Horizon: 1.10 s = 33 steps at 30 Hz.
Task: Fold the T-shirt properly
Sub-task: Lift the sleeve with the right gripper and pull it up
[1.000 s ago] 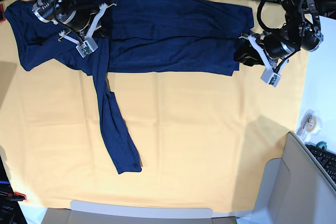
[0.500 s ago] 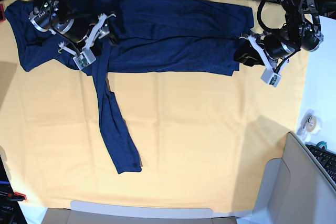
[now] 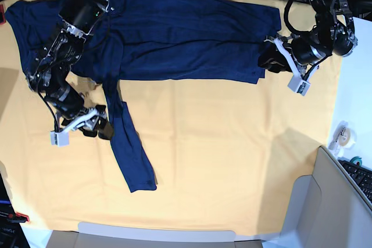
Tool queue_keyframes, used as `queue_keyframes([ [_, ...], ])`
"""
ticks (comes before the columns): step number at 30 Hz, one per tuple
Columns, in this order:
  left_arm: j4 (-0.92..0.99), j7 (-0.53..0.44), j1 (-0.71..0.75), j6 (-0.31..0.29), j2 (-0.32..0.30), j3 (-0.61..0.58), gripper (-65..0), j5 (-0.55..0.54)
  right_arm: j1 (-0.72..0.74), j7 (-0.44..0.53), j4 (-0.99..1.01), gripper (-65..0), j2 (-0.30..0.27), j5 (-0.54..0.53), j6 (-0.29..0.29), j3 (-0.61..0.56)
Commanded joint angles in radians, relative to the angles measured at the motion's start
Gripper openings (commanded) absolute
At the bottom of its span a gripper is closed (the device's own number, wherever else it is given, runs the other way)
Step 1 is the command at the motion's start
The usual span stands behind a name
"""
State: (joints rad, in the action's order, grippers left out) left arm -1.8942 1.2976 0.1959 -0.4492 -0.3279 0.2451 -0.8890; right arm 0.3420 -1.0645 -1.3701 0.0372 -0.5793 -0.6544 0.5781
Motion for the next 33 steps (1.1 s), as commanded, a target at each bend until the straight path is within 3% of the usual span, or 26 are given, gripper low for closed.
queue_keyframes([
  [1,-0.015,-0.013,-0.006,-0.003,-0.014,0.004,-47.4,-0.015,0.064,0.057,0.037,-28.2,-0.01,-0.003,0.017,-0.007],
  [9,-0.015,-0.013,-0.008,-0.003,-0.014,0.003,-47.4,-0.015,0.276,0.31,0.43,-28.2,-0.024,0.195,0.048,-0.005],
  [13,-0.015,-0.013,-0.008,-0.003,-0.014,0.003,-47.4,-0.014,0.309,0.392,0.476,-28.2,-0.024,0.275,0.115,-0.005],
  [20,-0.015,-0.013,-0.008,-0.003,-0.014,0.003,-47.4,-0.014,0.325,0.452,0.478,-28.2,-0.056,0.325,0.218,-0.002],
  [26,-0.015,-0.013,-0.006,-0.003,-0.014,0.003,-47.4,-0.014,0.337,0.458,0.584,-28.2,-0.075,0.321,0.223,-0.002],
  [33,-0.015,-0.013,-0.006,-0.003,-0.014,0.003,-47.5,-0.014,0.334,0.484,0.622,-28.2,-0.043,0.324,0.221,-0.002],
])
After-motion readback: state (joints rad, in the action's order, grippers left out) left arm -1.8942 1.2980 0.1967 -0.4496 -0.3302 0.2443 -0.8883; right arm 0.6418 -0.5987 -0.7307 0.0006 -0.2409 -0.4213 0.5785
